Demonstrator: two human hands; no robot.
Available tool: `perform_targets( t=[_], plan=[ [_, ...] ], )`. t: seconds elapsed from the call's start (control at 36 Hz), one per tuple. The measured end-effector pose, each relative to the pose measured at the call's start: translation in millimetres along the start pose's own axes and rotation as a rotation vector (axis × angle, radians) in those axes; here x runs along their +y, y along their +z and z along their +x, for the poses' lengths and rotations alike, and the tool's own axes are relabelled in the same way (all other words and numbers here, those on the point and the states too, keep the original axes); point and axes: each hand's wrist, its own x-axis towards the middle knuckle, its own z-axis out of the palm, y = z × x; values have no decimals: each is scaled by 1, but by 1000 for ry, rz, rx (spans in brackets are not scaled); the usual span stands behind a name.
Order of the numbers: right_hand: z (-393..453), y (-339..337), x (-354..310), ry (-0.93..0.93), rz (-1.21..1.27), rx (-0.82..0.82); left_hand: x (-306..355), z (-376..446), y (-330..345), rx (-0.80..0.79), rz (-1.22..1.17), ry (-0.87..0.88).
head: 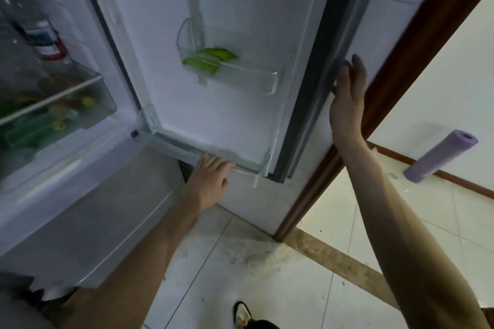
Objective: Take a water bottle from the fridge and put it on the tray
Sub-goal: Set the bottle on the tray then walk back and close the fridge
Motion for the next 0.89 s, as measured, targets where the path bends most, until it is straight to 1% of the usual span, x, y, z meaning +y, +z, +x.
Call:
perform_targets(
  t=[0.08, 0.14, 0.22, 0.25, 0.28, 0.31, 0.33, 0.42, 0.44, 0.47, 0.5, 0.56, 0.61, 0.64, 0.69, 0.75, 0.78, 0.81, 0.89],
  plan=[
    [-23, 19, -43, -143, 86, -24, -13, -39, -15, 1, -11, 0],
    [-53, 35, -63, -206, 124, -32, -26, -66, -26, -64, -31, -31],
    [-108, 56, -81, -295, 115, -40, -53, -103, -46, -161, -41, -120],
    [-126, 61, -83, -320, 113, -57, -63, -116, -56, -174, -49, -144],
    [-142, 67, -85, -350, 97, -76, -73, -128, -67, -151, -59, -159],
    [-157, 74, -87, -377, 76, -92, -83, -141, -83, -84, -91, -197],
    [-172, 83, -90, -395, 56, -111, -95, -153, -102, 21, -133, -269],
    [-211, 110, -101, -451, -1, -169, -137, -185, -170, 452, -165, -491],
    [-228, 132, -110, -472, 9, -190, -159, -207, -202, 589, -136, -569],
    [-243, 146, -118, -473, 12, -211, -176, -220, -227, 693, -104, -619],
    [-251, 147, -120, -463, 5, -211, -185, -220, -241, 765, -86, -635],
    [-273, 167, -127, -469, 8, -208, -206, -231, -276, 809, -36, -662],
    [-297, 204, -141, -499, 24, -262, -238, -246, -311, 848, -73, -721],
    [-306, 225, -147, -539, 25, -287, -254, -251, -330, 879, -144, -754],
    [-323, 265, -158, -641, 19, -307, -276, -252, -360, 907, -459, -838],
    [-336, 302, -167, -699, 12, -320, -289, -249, -377, 875, -806, -900],
    [-342, 321, -170, -718, 8, -334, -294, -247, -382, 851, -942, -913],
    [-349, 339, -173, -738, 3, -345, -298, -247, -384, 830, -1014, -916],
    [-362, 395, -179, -815, -23, -347, -304, -247, -383, 792, -1042, -920]
  ],
)
